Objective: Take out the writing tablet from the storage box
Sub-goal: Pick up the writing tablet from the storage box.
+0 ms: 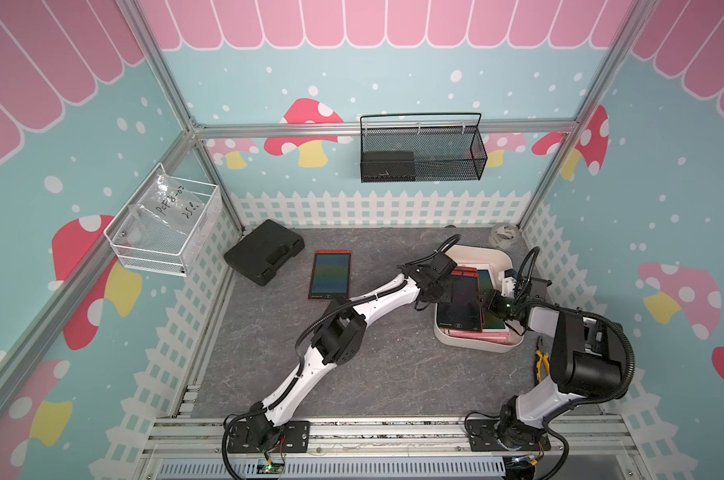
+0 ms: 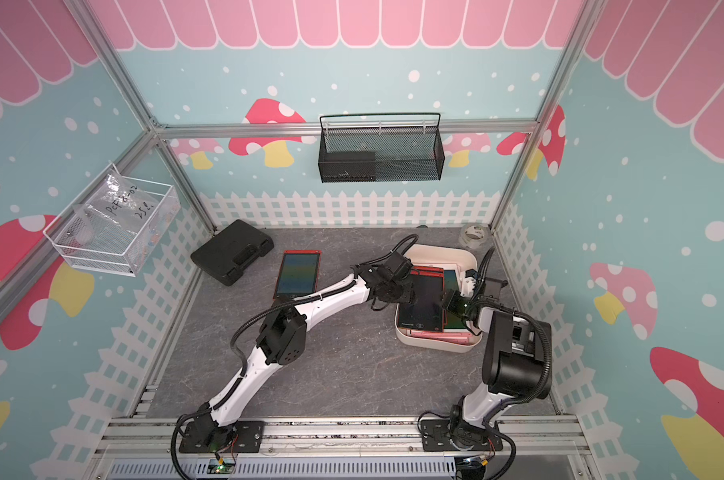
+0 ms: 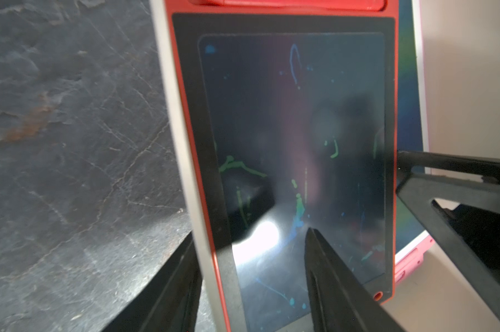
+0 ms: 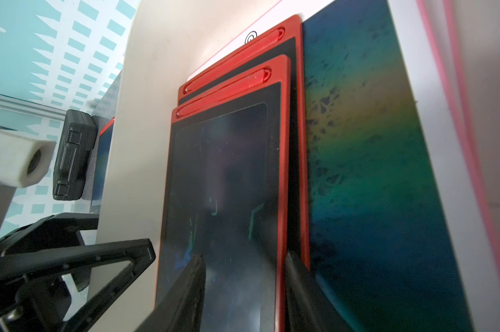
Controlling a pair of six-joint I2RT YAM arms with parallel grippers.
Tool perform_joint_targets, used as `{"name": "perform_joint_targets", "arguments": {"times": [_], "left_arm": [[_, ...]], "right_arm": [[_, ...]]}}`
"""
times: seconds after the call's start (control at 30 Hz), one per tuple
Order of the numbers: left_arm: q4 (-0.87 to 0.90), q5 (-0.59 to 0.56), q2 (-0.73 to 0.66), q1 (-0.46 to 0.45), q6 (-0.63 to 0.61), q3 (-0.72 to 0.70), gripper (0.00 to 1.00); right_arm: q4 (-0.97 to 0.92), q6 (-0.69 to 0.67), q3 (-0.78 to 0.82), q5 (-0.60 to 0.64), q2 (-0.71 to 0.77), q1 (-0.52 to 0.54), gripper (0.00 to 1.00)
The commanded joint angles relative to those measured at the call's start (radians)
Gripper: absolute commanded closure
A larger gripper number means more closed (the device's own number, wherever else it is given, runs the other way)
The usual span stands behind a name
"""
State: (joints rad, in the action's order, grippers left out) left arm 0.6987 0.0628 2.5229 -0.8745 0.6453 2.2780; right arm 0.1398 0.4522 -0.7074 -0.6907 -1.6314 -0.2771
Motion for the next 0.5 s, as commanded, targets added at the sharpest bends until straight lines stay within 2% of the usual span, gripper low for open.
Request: {"name": "perform_joint_targets", "arguments": {"times": [0.0,0.47], "left_arm": [[-0.074,0.089,0.028,-0.027,0.011,-0.008,0.44],[-0.085,0.101,0.033,-0.023,0.014,-0.018,0.44]], "right_arm": [[0.009,0.012,0.023,-0.163,-0.016,0.031,0.53],[0.107,0.066,0.06,-0.24,-0.026,0.026,0.55]]}}
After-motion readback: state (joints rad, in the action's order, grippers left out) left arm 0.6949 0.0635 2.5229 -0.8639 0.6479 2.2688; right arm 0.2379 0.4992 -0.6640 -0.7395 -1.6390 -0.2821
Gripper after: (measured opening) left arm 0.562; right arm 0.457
